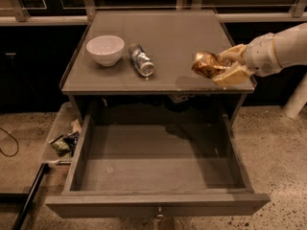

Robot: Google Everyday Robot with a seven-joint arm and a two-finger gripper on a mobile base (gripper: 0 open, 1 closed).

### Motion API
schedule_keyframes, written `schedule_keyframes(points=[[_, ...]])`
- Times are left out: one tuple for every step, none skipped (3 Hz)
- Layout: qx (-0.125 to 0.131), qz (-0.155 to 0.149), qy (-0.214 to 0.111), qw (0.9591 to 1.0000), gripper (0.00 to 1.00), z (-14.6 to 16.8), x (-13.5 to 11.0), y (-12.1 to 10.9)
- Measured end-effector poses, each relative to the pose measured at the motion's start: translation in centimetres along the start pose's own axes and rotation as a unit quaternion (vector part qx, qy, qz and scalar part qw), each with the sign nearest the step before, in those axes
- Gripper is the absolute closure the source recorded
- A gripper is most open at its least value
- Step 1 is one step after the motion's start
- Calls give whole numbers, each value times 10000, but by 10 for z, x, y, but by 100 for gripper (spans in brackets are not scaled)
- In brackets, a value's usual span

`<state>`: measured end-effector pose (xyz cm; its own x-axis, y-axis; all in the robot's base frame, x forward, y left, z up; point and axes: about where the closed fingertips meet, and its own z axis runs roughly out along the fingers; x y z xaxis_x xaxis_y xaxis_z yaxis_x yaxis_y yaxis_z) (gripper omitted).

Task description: Place orange can into top drawer

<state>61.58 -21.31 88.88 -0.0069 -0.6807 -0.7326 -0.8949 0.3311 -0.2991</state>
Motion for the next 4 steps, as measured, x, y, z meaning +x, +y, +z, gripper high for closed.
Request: schedule_keyframes(points=[[65,-171,150,9997,100,-19,25,33],[109,-216,294,9993,100,-23,56,73],[-137,12,389,9991,100,-4,97,109],[-141,14,387,9992,100,-4,97,109]])
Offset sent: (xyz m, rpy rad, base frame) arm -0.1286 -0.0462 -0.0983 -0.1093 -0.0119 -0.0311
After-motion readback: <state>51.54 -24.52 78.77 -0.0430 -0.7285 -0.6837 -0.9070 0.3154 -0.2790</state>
